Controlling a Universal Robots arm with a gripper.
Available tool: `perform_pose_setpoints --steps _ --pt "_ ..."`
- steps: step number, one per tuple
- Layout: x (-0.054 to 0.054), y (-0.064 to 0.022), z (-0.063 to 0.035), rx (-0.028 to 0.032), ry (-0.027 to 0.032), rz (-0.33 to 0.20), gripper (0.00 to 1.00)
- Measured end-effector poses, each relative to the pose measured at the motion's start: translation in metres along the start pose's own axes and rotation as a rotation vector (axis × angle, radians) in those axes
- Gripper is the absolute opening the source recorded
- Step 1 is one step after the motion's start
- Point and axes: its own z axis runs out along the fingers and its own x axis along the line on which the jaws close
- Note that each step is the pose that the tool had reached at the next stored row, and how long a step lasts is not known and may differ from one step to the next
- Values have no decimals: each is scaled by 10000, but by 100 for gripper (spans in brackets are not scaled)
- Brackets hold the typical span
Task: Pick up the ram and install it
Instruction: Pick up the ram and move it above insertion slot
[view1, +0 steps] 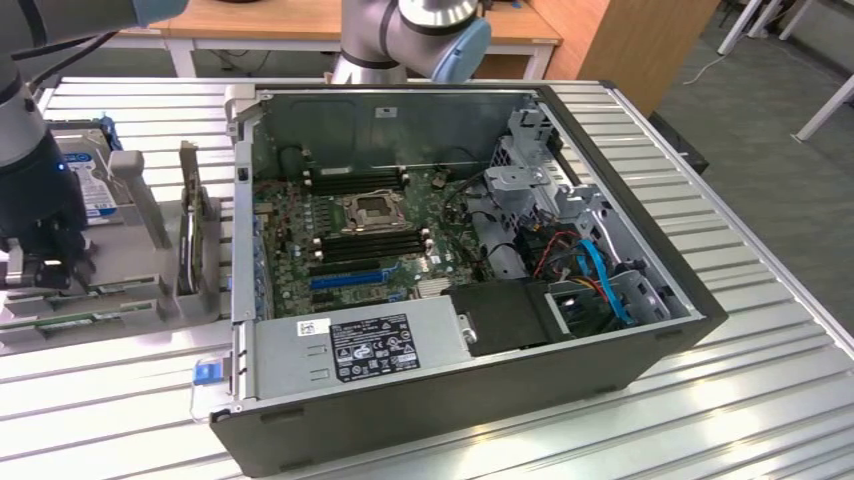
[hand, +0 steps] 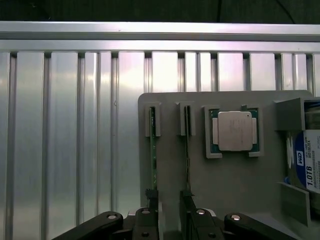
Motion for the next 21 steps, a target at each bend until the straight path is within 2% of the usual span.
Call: perform_pose_setpoints --steps 5,21 --pt "1 -3 59 1 0 0 31" --pt "50 -4 61 0 0 2 31"
